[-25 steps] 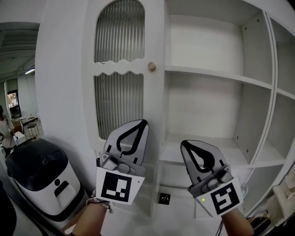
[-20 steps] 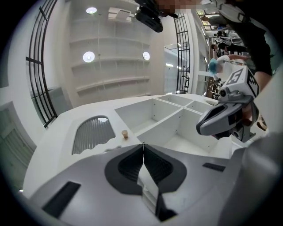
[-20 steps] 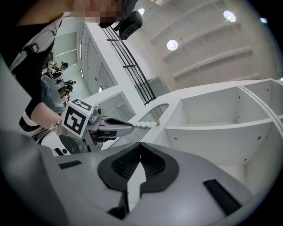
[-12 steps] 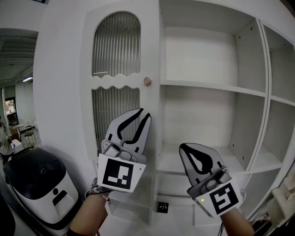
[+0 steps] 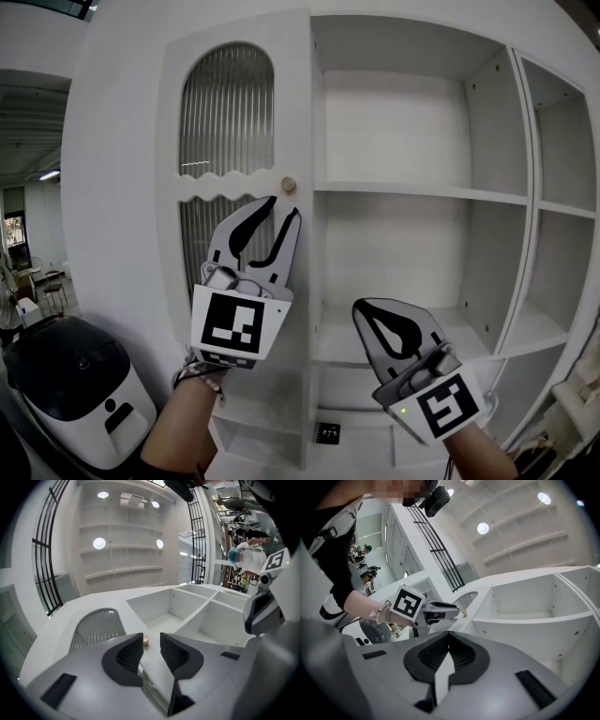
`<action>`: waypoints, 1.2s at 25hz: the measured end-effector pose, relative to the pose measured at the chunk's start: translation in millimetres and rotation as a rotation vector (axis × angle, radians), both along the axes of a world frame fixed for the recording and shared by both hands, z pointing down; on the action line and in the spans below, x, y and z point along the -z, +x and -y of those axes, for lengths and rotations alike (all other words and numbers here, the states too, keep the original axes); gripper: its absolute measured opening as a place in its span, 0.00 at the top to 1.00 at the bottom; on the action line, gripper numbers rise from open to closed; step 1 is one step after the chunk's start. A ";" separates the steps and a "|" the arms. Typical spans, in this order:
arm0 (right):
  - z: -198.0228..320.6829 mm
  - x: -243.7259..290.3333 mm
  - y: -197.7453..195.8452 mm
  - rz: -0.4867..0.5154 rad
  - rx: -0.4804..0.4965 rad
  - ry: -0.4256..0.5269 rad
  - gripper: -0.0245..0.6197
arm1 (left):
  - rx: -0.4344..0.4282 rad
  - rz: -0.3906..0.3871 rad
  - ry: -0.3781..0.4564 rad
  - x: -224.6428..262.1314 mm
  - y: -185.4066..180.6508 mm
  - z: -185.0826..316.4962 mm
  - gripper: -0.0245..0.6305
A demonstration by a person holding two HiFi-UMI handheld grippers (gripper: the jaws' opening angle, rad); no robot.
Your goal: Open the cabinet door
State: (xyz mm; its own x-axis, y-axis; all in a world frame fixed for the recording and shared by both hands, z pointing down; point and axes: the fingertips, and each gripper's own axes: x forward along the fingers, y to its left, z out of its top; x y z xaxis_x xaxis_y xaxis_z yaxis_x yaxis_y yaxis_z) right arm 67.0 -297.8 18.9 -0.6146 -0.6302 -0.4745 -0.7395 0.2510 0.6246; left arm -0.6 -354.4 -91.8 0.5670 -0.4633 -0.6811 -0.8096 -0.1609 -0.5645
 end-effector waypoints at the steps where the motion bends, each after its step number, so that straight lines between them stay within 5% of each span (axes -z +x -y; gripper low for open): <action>1: 0.0 1.2 -0.1 0.001 0.001 -0.001 0.96 | 0.006 0.002 0.001 2.6 0.8 2.1 0.81; 22: -0.2 6.3 -1.4 -0.002 0.011 0.001 0.96 | 0.041 -0.017 -0.059 28.8 6.1 39.9 0.78; 30: -3.5 3.3 -0.8 0.008 0.010 -0.010 0.96 | 0.011 -0.020 -0.096 29.9 9.2 40.5 0.85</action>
